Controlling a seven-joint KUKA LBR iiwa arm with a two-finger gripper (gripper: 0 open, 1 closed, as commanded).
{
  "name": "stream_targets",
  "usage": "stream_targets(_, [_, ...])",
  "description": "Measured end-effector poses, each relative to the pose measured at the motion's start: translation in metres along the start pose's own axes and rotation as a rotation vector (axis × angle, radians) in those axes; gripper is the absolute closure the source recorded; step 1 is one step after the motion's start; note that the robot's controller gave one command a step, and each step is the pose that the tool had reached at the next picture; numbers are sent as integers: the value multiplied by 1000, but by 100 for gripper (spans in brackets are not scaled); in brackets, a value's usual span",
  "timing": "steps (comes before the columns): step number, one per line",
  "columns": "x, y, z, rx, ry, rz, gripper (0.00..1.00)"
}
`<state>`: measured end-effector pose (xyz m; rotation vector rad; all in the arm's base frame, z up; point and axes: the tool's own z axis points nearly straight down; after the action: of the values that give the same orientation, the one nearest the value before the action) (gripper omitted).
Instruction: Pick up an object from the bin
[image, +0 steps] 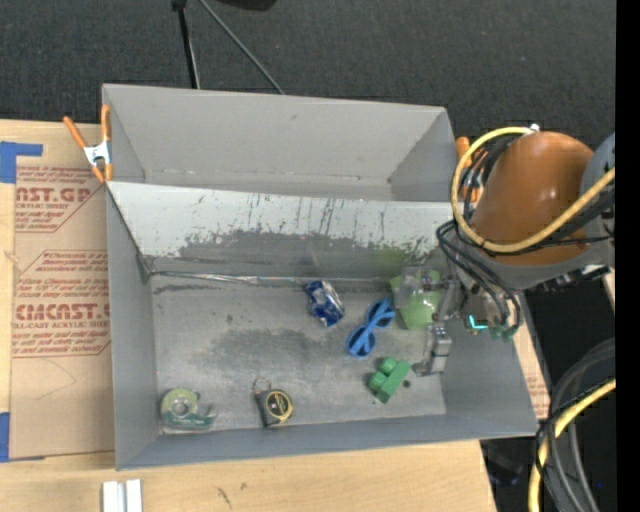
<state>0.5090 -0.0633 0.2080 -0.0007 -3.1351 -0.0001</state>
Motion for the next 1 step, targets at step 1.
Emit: stream_targets(1, [-10, -1, 130, 0, -2, -357, 0])
